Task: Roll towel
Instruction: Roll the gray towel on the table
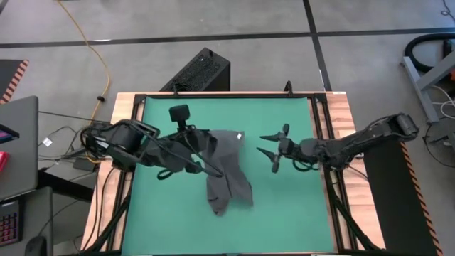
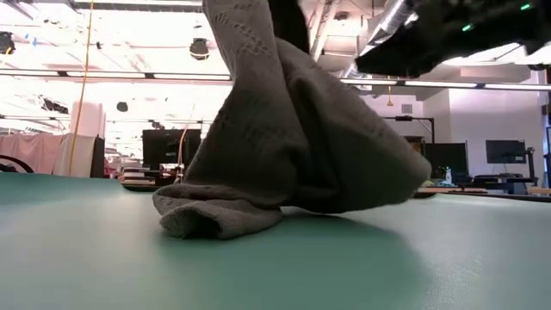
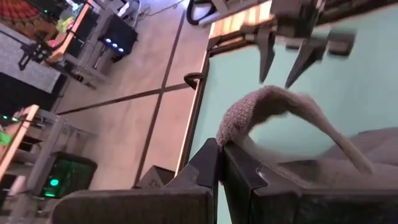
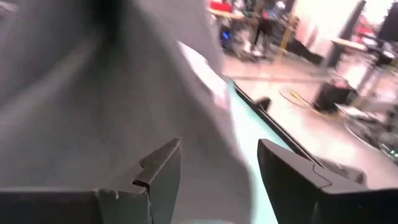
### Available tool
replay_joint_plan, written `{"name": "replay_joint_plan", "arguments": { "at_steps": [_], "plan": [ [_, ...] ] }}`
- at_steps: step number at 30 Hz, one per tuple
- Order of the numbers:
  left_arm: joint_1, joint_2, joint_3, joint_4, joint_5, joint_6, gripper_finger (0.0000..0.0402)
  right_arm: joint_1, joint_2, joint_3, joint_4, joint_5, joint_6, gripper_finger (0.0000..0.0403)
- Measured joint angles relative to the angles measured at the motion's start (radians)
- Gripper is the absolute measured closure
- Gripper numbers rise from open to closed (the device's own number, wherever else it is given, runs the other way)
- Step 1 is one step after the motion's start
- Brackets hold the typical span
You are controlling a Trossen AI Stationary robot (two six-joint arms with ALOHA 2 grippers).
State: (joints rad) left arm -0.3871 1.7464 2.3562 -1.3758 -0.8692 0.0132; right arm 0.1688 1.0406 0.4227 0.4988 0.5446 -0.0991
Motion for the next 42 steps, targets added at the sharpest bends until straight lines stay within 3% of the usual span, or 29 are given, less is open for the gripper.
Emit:
{"name": "replay_joint_plan", "arguments": {
  "at_steps": [3,9,16,24,32,39,42],
  "plan": [
    [-0.011,-0.015,0.000,0.000,-0.001,-0.033,0.0401,-0.054,0.080,0.024,0.003,-0.017,0.047,0.0168],
    [-0.025,-0.014,0.000,-0.003,0.034,-0.047,0.0401,-0.198,0.241,0.071,0.005,-0.306,0.097,0.0168],
    [-0.025,-0.011,0.000,-0.005,0.045,-0.051,0.0401,-0.287,0.444,0.164,0.007,-0.438,0.012,0.0168],
    [-0.024,-0.011,0.000,-0.044,0.044,-0.076,0.0401,-0.281,0.660,0.283,0.003,-0.468,-0.060,0.0168],
    [-0.024,-0.011,0.000,-0.088,0.055,-0.143,0.0401,-0.284,0.814,0.381,0.003,-0.375,-0.094,0.0178],
    [-0.024,-0.011,0.000,-0.104,0.058,-0.148,0.0401,-0.298,0.821,0.431,0.005,-0.362,-0.106,0.0199],
    [-0.024,-0.011,0.000,-0.116,0.058,-0.151,0.0401,-0.303,0.803,0.447,-0.049,-0.362,-0.111,0.0247]
  ]
}}
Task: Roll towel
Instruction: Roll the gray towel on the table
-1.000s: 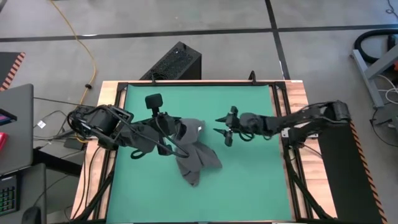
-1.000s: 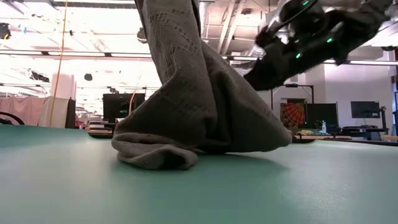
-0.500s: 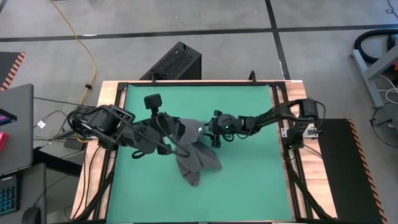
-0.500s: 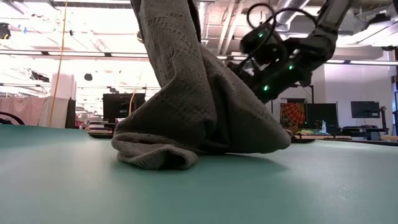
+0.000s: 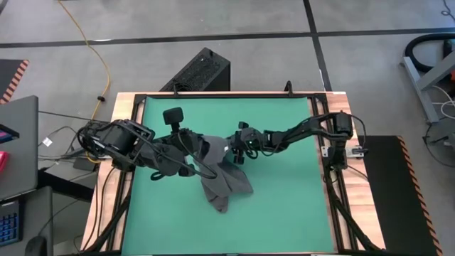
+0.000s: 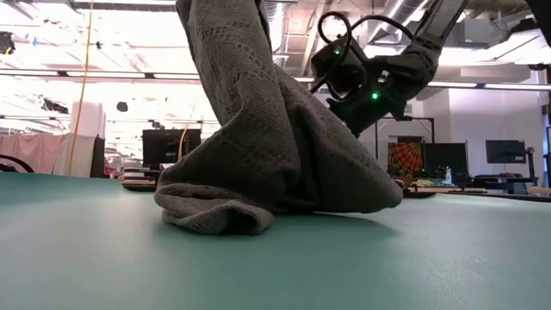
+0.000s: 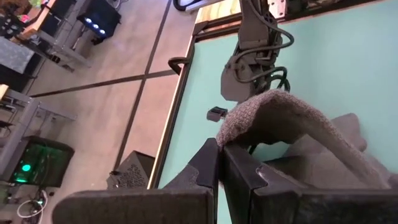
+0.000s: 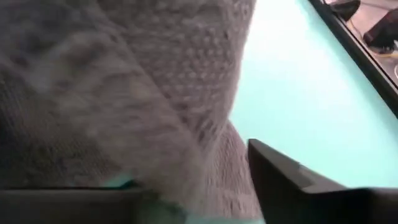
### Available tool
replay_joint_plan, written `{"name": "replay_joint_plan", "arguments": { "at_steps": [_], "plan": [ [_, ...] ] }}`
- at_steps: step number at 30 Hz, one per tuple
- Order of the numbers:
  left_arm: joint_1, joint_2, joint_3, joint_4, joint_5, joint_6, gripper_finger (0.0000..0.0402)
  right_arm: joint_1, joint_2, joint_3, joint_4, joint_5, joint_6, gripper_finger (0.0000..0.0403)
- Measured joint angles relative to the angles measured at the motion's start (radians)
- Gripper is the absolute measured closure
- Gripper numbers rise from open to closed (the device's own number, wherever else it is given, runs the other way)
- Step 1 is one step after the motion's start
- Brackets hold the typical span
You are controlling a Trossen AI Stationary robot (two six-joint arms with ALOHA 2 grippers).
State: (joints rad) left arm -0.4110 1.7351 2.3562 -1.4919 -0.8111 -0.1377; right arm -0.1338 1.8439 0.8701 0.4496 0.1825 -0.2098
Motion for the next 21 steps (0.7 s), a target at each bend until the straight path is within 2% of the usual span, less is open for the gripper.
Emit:
{"name": "replay_joint_plan", "arguments": {
  "at_steps": [3,4,8,12,17,21],
  "plan": [
    [0.000,0.000,0.000,-0.004,-0.007,-0.001,0.0401,-0.012,-0.013,0.042,-0.141,-0.018,0.009,0.0357],
    [0.000,0.000,0.000,-0.005,-0.011,-0.001,0.0401,-0.015,-0.014,0.058,-0.199,-0.042,0.016,0.0378],
    [0.018,0.000,-0.001,-0.001,-0.055,-0.015,0.0401,-0.011,-0.049,0.122,-0.387,-0.038,0.037,0.0393],
    [0.052,0.000,-0.001,-0.001,-0.081,-0.050,0.0401,0.033,-0.186,0.199,-0.526,0.108,-0.027,0.0394],
    [0.077,0.001,-0.001,0.000,-0.130,-0.030,0.0402,0.049,-0.384,0.306,-0.666,0.179,-0.084,0.0394],
    [0.103,0.001,-0.001,0.040,-0.170,0.047,0.0402,0.040,-0.502,0.367,-0.786,0.269,-0.080,0.0394]
  ]
}}
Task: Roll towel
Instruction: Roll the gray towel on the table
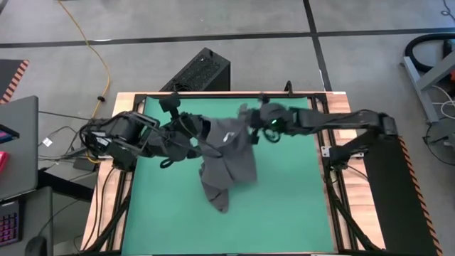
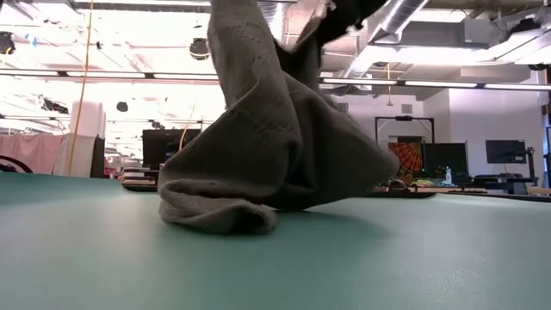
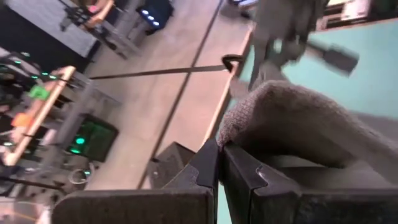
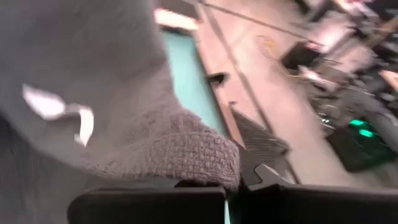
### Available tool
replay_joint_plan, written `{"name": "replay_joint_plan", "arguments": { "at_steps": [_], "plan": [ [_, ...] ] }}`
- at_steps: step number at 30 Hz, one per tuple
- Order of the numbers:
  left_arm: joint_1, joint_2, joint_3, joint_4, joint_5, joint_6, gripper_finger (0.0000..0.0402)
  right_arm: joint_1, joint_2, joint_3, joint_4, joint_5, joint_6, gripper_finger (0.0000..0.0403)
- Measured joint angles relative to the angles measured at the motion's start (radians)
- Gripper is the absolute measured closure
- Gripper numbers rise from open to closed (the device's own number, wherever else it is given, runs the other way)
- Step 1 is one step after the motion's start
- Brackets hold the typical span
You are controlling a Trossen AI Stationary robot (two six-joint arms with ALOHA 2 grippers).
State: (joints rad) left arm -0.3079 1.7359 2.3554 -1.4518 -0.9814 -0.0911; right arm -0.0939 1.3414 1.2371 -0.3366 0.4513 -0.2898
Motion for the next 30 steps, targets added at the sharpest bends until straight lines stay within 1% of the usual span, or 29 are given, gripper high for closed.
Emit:
{"name": "replay_joint_plan", "arguments": {
  "at_steps": [4,7,9,12,16,20,24,28,30],
  "plan": [
    [0.050,0.000,0.000,0.081,-0.040,0.092,0.0402,-0.020,-0.079,0.040,-0.076,0.106,-0.003,0.0394],
    [0.120,0.000,0.000,0.149,-0.049,0.180,0.0402,-0.043,-0.115,0.074,-0.094,0.158,-0.030,0.0394],
    [0.185,0.000,0.000,0.214,-0.005,0.268,0.0402,-0.063,-0.126,0.108,-0.095,0.193,-0.079,0.0394],
    [0.294,0.000,0.000,0.350,0.098,0.440,0.0402,-0.103,-0.126,0.190,-0.096,0.227,-0.160,0.0394],
    [0.440,-0.005,0.000,0.563,0.159,0.724,0.0401,-0.181,-0.095,0.334,-0.076,0.230,-0.262,0.0394],
    [0.570,-0.017,0.000,0.759,0.281,0.954,0.0401,-0.271,-0.035,0.498,-0.076,0.232,-0.344,0.0394],
    [0.684,-0.018,0.000,0.916,0.473,1.077,0.0401,-0.330,0.036,0.650,-0.101,0.233,-0.377,0.0394],
    [0.766,-0.019,0.000,0.983,0.670,1.186,0.0401,-0.336,0.117,0.768,-0.098,0.232,-0.452,0.0394],
    [0.787,-0.018,0.000,0.996,0.733,1.260,0.0401,-0.325,0.162,0.833,-0.100,0.236,-0.517,0.0394]
  ]
}}
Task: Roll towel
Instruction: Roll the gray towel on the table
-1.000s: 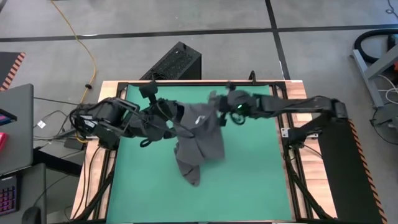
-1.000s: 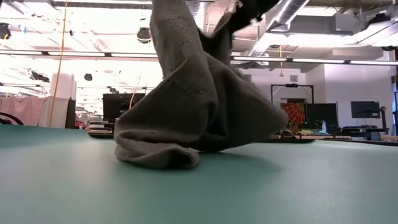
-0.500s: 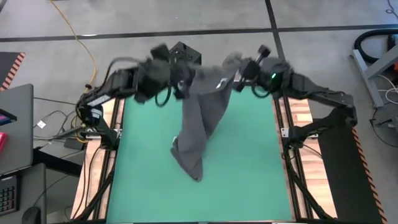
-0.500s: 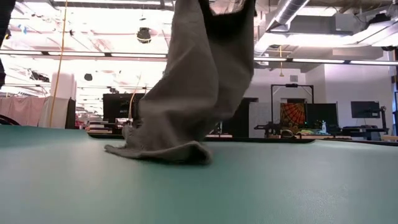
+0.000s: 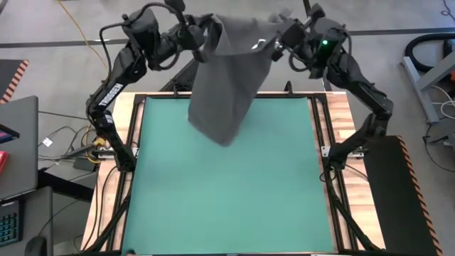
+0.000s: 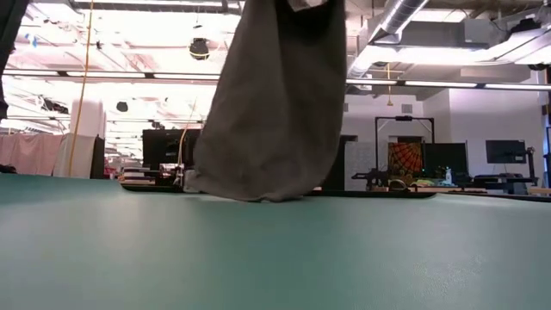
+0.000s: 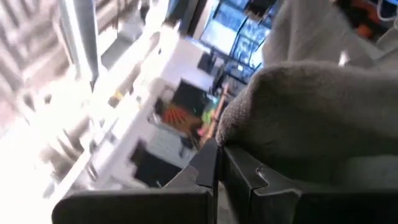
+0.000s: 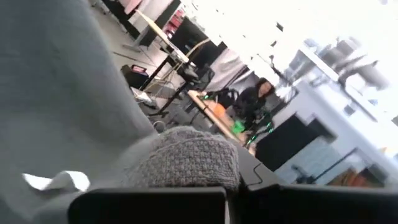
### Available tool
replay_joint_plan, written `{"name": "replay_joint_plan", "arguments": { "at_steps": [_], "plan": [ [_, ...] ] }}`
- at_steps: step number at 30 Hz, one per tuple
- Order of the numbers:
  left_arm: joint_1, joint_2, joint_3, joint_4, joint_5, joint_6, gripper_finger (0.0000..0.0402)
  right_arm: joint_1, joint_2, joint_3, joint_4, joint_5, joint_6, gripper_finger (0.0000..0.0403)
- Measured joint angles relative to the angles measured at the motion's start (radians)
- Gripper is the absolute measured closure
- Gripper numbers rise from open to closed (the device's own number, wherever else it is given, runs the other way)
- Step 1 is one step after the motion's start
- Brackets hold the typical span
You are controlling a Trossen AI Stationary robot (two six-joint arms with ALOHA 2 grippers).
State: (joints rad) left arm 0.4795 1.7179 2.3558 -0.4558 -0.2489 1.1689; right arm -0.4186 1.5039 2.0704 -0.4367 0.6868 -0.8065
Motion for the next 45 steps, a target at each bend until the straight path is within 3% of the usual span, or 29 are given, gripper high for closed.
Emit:
{"name": "replay_joint_plan", "arguments": {
  "at_steps": [7,11,15,19,27,33,39,45],
  "plan": [
    [-0.001,-0.007,0.000,0.030,-0.022,0.102,0.0401,0.089,0.106,0.200,-0.010,0.133,-0.185,0.0394],
    [-0.007,-0.015,0.000,0.179,0.061,0.245,0.0401,0.124,0.122,0.250,0.015,0.171,-0.279,0.0394],
    [-0.001,-0.017,0.000,0.292,-0.002,0.144,0.0401,0.121,0.114,0.279,0.025,0.181,-0.292,0.0394],
    [0.024,-0.018,0.000,0.266,-0.089,0.085,0.0401,0.088,0.109,0.287,0.032,0.184,-0.293,0.0394],
    [0.149,-0.013,-0.060,0.190,0.036,0.057,0.0401,-0.052,0.159,0.284,0.038,0.127,-0.278,0.0394],
    [0.225,-0.013,-0.094,0.374,0.044,0.143,0.0401,-0.115,0.195,0.283,0.274,0.119,-0.441,0.0394],
    [0.252,-0.015,-0.093,0.534,0.062,0.081,0.0401,-0.099,0.185,0.284,0.463,0.121,-0.581,0.0394],
    [0.207,-0.017,-0.093,0.399,0.045,0.024,0.0401,0.011,0.131,0.284,0.357,0.202,-0.536,0.0394]
  ]
}}
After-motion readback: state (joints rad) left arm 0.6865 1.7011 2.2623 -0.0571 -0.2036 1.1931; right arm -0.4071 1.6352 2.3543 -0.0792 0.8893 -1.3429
